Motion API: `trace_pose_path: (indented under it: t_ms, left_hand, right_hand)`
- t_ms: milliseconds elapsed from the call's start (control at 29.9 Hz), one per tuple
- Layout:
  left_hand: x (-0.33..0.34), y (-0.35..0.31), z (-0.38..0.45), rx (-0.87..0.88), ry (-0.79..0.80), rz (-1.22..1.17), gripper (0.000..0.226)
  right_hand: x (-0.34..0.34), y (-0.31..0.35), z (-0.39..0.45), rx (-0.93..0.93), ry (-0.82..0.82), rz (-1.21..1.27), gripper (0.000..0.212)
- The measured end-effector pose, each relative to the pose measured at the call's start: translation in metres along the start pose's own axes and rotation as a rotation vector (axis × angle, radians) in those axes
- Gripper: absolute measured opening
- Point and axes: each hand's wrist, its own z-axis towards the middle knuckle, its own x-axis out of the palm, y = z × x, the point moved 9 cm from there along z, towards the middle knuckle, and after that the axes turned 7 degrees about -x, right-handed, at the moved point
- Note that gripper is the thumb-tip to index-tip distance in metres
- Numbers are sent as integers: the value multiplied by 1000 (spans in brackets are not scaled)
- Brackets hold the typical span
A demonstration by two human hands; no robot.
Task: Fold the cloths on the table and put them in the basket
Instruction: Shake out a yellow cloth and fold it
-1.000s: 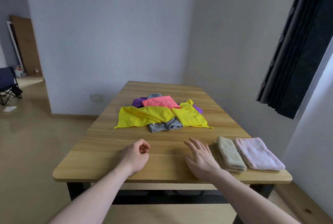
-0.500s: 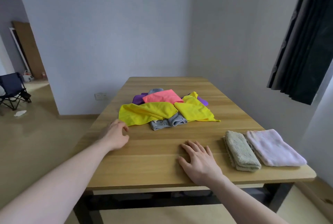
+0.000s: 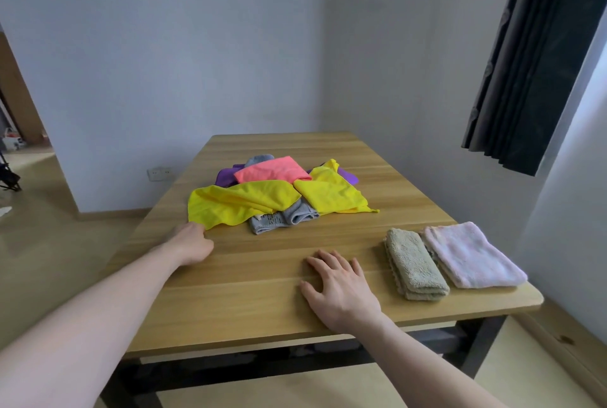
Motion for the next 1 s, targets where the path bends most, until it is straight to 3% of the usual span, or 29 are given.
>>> trace_pose_path:
  t_ms: [234,435,635,736,802,903,1003]
  left_hand:
    - [-3,-6,-9,72,60,59,54]
    - [11,11,-8,-24,156,-14,69]
    - [-3,3,-12,52,59,162,33]
    - [-8,1,-19,79,57,192,34]
    - [-20,-13,-35,149,-16,147,30]
    - [-53,-47,-67,339,-264,-62,6]
    - [-68,-87,-109,548,-268,-250,22]
  right_hand:
    - [-2,0,-1,3,8,6,68]
    - [-4,2,-4,9,8,18,67]
    - [-4,3,-3,5,13,25,67]
    - [-4,2,-3,2,9,27,66]
    - [-5,3,-4,-1,8,32,65]
    - [-9,3,-6,-1,-11,54,66]
    - [-13,2,-7,16,-52,94,67]
